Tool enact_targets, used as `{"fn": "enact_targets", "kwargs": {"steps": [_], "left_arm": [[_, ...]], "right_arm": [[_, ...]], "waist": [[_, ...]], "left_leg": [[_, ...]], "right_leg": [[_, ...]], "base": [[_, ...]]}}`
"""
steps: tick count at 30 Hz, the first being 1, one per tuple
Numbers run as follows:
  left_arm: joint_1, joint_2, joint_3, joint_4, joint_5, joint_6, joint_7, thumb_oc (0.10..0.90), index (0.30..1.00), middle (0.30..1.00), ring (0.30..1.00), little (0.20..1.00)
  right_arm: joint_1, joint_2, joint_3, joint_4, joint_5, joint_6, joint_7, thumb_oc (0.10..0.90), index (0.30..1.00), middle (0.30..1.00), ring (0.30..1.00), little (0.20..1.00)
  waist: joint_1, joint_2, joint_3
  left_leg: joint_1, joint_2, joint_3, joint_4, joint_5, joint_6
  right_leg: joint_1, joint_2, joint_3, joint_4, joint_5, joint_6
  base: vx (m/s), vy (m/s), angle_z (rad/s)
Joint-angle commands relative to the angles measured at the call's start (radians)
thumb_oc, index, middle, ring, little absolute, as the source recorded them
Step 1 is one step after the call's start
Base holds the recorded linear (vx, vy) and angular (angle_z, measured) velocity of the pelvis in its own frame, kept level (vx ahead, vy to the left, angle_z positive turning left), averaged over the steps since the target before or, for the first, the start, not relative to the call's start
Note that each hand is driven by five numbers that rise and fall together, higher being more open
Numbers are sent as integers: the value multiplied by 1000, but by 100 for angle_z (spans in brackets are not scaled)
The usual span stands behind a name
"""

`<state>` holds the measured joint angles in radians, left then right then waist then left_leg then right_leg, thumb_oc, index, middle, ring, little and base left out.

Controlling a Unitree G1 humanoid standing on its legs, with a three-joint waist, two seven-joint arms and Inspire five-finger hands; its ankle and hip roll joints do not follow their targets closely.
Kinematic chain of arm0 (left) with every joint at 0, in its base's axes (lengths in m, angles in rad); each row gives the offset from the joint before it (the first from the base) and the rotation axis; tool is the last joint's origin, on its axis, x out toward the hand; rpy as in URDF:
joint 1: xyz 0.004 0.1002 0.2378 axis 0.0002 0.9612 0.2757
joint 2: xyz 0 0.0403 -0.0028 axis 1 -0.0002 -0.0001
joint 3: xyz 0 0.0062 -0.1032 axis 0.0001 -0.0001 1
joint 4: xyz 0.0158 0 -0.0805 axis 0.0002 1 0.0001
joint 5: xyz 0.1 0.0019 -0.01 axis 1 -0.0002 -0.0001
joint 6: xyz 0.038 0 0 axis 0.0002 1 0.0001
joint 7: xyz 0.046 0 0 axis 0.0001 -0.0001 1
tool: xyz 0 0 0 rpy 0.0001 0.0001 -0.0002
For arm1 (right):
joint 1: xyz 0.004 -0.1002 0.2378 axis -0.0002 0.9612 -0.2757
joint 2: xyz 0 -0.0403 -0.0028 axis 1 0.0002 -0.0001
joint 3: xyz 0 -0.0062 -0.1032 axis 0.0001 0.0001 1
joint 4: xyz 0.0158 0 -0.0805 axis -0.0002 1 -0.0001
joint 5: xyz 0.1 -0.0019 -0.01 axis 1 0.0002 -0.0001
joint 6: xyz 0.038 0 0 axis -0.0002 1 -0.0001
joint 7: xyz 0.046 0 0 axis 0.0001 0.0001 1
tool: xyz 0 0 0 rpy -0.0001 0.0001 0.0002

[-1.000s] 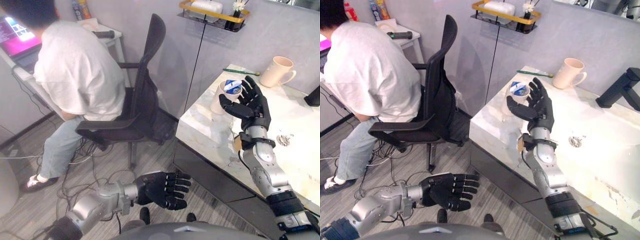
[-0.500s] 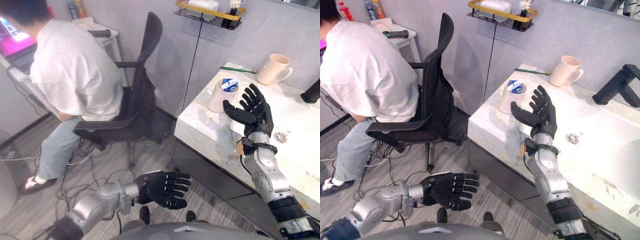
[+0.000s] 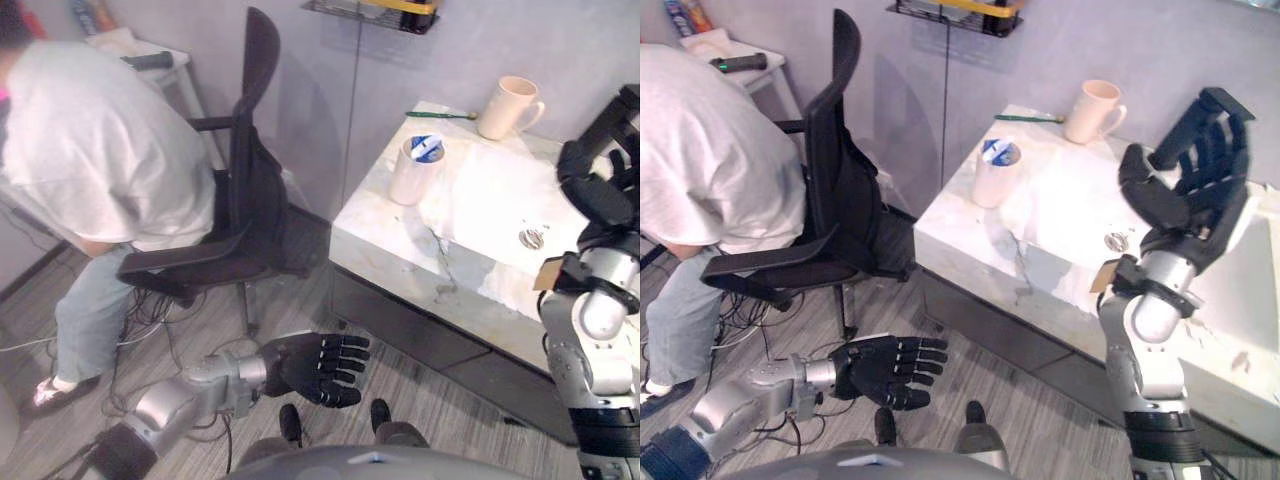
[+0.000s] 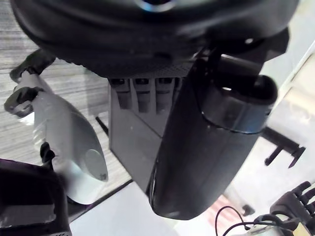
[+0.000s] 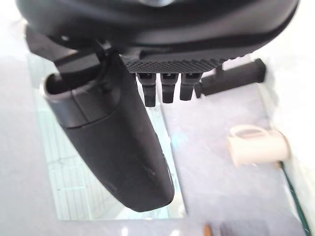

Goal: Organize the bathroom.

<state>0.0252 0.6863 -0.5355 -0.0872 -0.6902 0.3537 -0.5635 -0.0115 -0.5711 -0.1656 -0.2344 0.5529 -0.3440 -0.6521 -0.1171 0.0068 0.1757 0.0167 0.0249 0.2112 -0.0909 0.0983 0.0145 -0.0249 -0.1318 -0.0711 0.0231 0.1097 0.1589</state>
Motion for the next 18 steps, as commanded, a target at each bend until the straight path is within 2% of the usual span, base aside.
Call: {"fn": "enact_targets", "kwargs": {"steps": [1,4,5,7,8,9,10,12,13,14,15,17,18], "left_arm": [[-58,-10,25,-35,-30,-69,-85,800,900,900,900,900],[-59,-14,42,-5,-35,-103,-57,800,900,900,900,900],[-36,-18,77,8,-51,-124,-5,800,900,900,900,900],[-5,-28,134,26,-41,-173,79,800,900,900,900,900],[6,-30,165,32,-34,-197,126,800,900,900,900,900],[13,-32,190,42,-28,-218,153,800,900,900,900,900],[17,-35,226,61,-11,-225,171,800,900,900,900,900],[4,-45,258,123,19,-248,212,800,900,900,900,900],[-9,-59,261,167,39,-277,244,800,900,900,900,900],[-14,-66,260,189,47,-291,254,800,900,900,900,900],[-20,-81,257,243,71,-328,267,800,900,900,900,900],[-11,-98,264,313,85,-379,285,800,900,900,900,900],[-7,-103,271,330,97,-393,283,800,900,900,900,900]], "right_arm": [[-95,-123,-97,-91,-179,-146,-96,800,900,900,900,900],[-108,-160,-140,-70,-298,-120,-237,800,900,900,900,900],[-105,-167,-180,-40,-364,-83,-350,800,900,900,900,900],[-96,-164,-227,-6,-439,-36,-450,800,900,900,900,900],[-84,-160,-253,2,-430,-19,-475,800,900,900,900,900],[-70,-153,-275,9,-430,8,-505,800,900,900,900,900],[-40,-143,-317,32,-436,50,-570,800,900,900,900,900],[6,-151,-404,76,-441,93,-681,800,900,900,900,900],[26,-173,-439,96,-482,159,-713,800,900,900,900,900],[32,-187,-451,104,-497,175,-717,800,900,900,900,900],[49,-226,-477,119,-546,248,-709,800,900,900,900,900],[68,-254,-488,128,-536,317,-660,800,900,900,900,900],[72,-258,-489,137,-529,324,-647,800,900,900,900,900]], "waist": [[6,14,-56],[21,21,-70],[37,7,-86],[58,-12,-104],[66,-20,-114],[67,-23,-114],[65,-27,-113],[53,-31,-101],[40,-34,-87],[34,-35,-81],[21,-36,-66],[26,-46,-51],[28,-50,-49]], "left_leg": [[40,-45,59,4,-83,62],[9,-30,110,4,-61,53],[-24,-32,161,4,-58,50],[-55,-37,211,4,-50,47],[-61,-46,203,4,-66,32],[-76,-38,236,4,-37,24],[-90,-30,234,4,-17,-2],[-112,-9,215,8,24,-41],[-114,-5,208,18,36,-51],[-115,-6,205,23,39,-54],[-125,-2,193,52,37,-61],[-152,-3,71,111,30,-64],[-152,-5,34,131,17,-59]], "right_leg": [[-70,32,-122,214,29,9],[-26,63,-147,255,-41,1],[45,77,-154,220,-87,4],[132,102,-156,128,-121,-15],[173,107,-139,49,-149,-18],[188,124,-145,-11,-146,-36],[204,143,-121,-79,-140,-51],[181,157,-103,-110,-110,-72],[164,160,-96,-110,-97,-81],[159,161,-91,-110,-92,-84],[151,161,-78,-110,-80,-92],[138,151,-26,-110,-58,-104],[134,146,-12,-110,-53,-107]], "base": [[-241,53,-51],[-225,19,-46],[-277,1,-60],[-192,-40,-91],[-169,-99,-104],[-161,-139,-103],[-258,-200,-72],[-281,-163,-66],[-263,-76,-51],[-286,-38,-34],[-244,-22,-25],[-236,-9,-48],[-236,19,-97]]}}
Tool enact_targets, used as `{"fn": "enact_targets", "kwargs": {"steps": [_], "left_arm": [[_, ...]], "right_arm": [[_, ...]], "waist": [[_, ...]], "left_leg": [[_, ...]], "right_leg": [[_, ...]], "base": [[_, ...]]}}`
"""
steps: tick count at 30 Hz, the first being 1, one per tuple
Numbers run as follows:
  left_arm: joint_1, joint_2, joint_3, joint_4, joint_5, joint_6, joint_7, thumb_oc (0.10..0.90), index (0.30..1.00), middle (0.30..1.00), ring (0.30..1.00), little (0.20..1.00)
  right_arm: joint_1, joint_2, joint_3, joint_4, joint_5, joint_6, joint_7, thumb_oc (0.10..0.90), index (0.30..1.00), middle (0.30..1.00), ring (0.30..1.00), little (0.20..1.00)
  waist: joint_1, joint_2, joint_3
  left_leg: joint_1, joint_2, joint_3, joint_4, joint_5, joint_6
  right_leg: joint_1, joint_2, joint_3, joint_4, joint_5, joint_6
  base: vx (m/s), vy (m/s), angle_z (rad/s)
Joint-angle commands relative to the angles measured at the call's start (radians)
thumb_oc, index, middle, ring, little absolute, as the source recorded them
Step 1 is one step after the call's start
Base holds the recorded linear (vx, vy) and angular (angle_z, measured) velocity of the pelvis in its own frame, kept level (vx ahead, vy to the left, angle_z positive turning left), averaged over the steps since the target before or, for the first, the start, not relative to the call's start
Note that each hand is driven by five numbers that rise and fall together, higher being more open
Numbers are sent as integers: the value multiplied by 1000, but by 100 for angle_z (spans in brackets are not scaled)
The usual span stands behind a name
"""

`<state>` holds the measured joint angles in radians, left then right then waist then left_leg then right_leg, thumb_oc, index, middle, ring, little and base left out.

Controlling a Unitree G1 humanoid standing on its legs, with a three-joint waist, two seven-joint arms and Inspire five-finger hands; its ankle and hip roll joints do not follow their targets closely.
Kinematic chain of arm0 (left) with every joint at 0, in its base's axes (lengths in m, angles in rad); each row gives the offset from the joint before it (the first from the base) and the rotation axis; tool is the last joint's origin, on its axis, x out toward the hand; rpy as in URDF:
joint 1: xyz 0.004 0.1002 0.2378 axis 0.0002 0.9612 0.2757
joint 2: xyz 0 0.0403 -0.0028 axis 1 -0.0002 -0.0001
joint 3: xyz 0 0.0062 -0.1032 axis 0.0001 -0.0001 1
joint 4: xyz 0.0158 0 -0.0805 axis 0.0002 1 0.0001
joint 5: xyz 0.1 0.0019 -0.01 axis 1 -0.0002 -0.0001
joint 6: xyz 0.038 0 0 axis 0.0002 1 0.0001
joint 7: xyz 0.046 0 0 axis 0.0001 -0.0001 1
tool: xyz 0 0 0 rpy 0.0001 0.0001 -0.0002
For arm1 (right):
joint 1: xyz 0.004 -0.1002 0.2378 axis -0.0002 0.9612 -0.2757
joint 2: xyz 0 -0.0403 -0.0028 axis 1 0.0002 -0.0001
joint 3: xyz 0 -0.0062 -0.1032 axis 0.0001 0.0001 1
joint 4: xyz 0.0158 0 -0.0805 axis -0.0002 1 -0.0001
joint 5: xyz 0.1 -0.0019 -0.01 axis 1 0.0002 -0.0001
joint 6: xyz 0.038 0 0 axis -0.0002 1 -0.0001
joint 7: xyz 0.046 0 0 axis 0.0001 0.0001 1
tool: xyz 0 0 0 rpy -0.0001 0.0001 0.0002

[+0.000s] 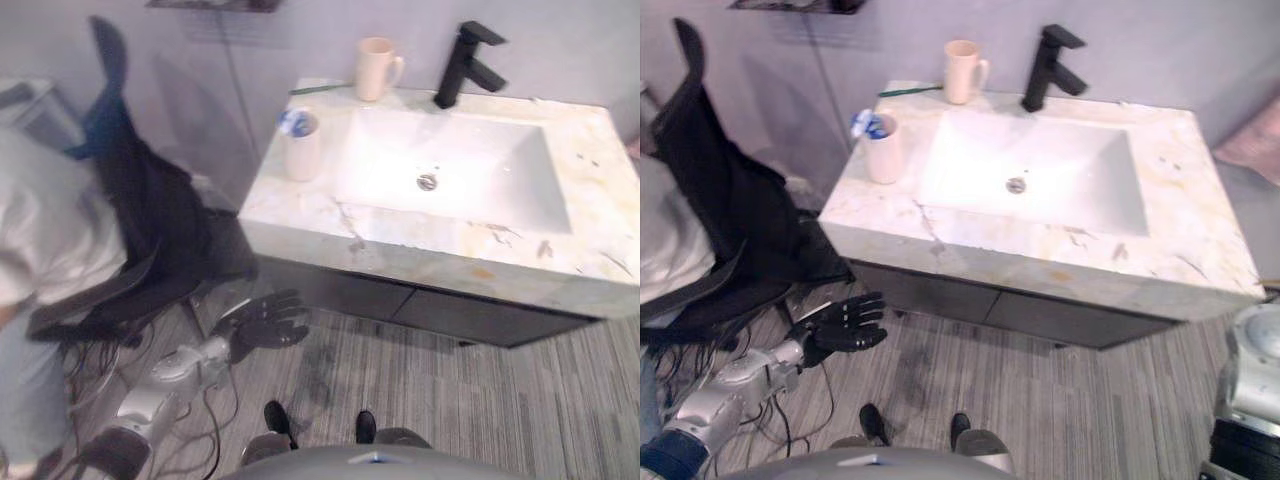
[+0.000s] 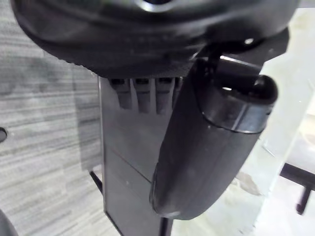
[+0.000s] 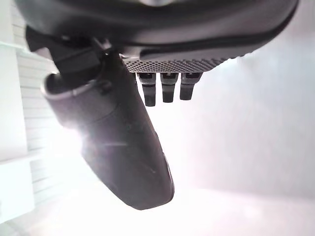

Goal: Organize the bathroom.

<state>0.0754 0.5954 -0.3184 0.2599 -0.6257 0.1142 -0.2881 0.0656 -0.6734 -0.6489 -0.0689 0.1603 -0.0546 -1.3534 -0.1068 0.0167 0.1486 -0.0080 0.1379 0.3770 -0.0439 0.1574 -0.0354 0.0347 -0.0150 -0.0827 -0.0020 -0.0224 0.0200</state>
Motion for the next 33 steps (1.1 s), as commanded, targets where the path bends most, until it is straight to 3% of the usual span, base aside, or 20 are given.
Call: {"fn": "enact_targets", "kwargs": {"steps": [1,3,5,7,10,11,12,13,14,15,18,20,22,27,29,30,31,32,33], "left_arm": [[-46,-19,77,23,50,-179,-11,800,900,900,900,900],[-39,-35,96,97,75,-219,-20,800,900,900,900,900],[-33,-34,104,167,134,-237,-43,800,900,900,900,900],[-21,-50,117,228,149,-250,-62,800,900,900,900,900],[-24,-88,124,320,204,-271,-63,800,900,900,900,900],[-23,-107,115,346,226,-280,-40,800,900,900,900,900],[-20,-130,102,369,253,-276,-28,800,900,900,900,900],[-16,-137,103,378,260,-275,-23,800,900,900,900,900],[-20,-143,95,397,271,-265,-11,800,900,900,900,900],[-20,-143,96,398,271,-266,-11,800,900,900,900,900],[-39,-151,51,440,307,-257,-9,800,900,900,900,900],[-64,-159,24,480,331,-265,-18,800,900,900,900,900],[-106,-175,-30,554,373,-280,6,800,900,900,900,900],[-152,-199,-64,678,408,-281,29,800,900,900,900,900],[-164,-207,-68,724,454,-276,38,800,900,900,900,900],[-165,-207,-68,725,454,-276,38,800,900,900,900,900],[-176,-215,-78,748,453,-279,37,800,900,900,900,900],[-193,-236,-96,782,441,-276,37,800,900,900,900,900],[-195,-239,-99,786,439,-276,39,800,900,900,900,900]], "right_arm": [[3,-161,3,10,-132,42,73,800,900,900,900,900],[16,-167,10,75,-145,-17,64,800,900,900,900,900],[34,-156,-2,138,-98,-32,171,800,900,900,900,900],[58,-125,6,169,-83,-5,275,800,900,900,900,900],[101,-27,80,222,-93,30,529,800,900,900,900,900],[128,27,148,248,-114,23,591,800,900,900,900,900],[171,88,253,267,-75,32,748,800,900,900,900,900],[189,111,287,260,-76,48,768,800,900,900,900,900],[198,131,357,306,-100,119,877,800,900,900,900,900],[196,130,358,308,-100,118,877,800,900,900,900,900],[168,142,509,444,-12,188,994,800,900,900,900,900],[144,155,567,513,-7,193,1005,800,900,900,900,900],[94,218,661,610,115,205,1017,800,900,900,900,900],[34,311,752,777,179,226,1058,800,900,900,900,900],[-7,354,798,937,217,208,1110,800,900,900,900,900],[-8,354,798,939,217,208,1111,800,900,900,900,900],[-37,379,807,1055,251,221,1140,800,900,900,900,900],[-74,409,802,1241,272,174,1180,800,900,900,900,900],[-80,412,802,1258,274,177,1187,800,900,900,900,900]], "waist": [[18,-71,-21],[8,-81,-22],[-14,-85,-28],[-27,-64,-32],[-62,-31,-37],[-77,-22,-31],[-92,-16,-25],[-98,-16,-22],[-102,-20,-17],[-103,-20,-17],[-80,-32,1],[-67,-38,8],[-35,-51,15],[6,-58,13],[45,-54,9],[45,-55,9],[64,-48,5],[88,-41,-6],[90,-40,-6]], "left_leg": [[-119,-115,-193,152,-74,3],[-93,-110,-231,271,-108,14],[-48,-99,-275,378,-137,29],[5,-97,-323,358,-163,32],[98,-79,-341,202,-182,30],[133,-78,-325,117,-193,34],[155,-79,-296,39,-196,41],[158,-82,-289,13,-187,43],[157,-85,-282,-16,-176,44],[157,-86,-282,-18,-175,45],[129,-124,-309,-43,-171,56],[117,-141,-323,-43,-172,62],[107,-171,-344,-43,-176,74],[104,-187,-341,-43,-180,84],[99,-177,-305,-43,-169,88],[99,-178,-304,-43,-169,88],[93,-172,-291,-43,-158,93],[82,-170,-290,-43,-148,100],[83,-170,-291,-43,-148,100]], "right_leg": [[58,19,30,-85,98,23],[38,8,59,-82,119,20],[6,-2,93,-75,138,20],[-14,9,122,-60,132,27],[-70,7,142,-32,137,38],[-82,1,143,-24,136,47],[-93,-15,131,-23,142,63],[-98,-22,129,-22,144,68],[-111,-34,126,-22,155,79],[-112,-35,125,-23,155,79],[-141,-71,102,-31,188,106],[-149,-88,89,-34,204,116],[-161,-125,57,-41,237,129],[-174,-157,5,-20,270,137],[-172,-152,-63,66,236,131],[-173,-152,-63,67,235,131],[-159,-133,-90,108,203,124],[-132,-93,-106,130,144,111],[-126,-89,-107,128,136,109]], "base": [[-262,25,-113],[-225,27,-124],[-176,59,-86],[-125,121,-48],[-162,235,-70],[-250,308,-25],[-247,291,-24],[-292,313,-21],[-156,163,-17],[-220,215,-21],[-224,217,0],[-170,175,38],[-147,173,27],[-79,84,29],[-94,63,13],[-99,64,-1],[-82,61,-14],[-81,62,-23],[-39,42,-27]]}}
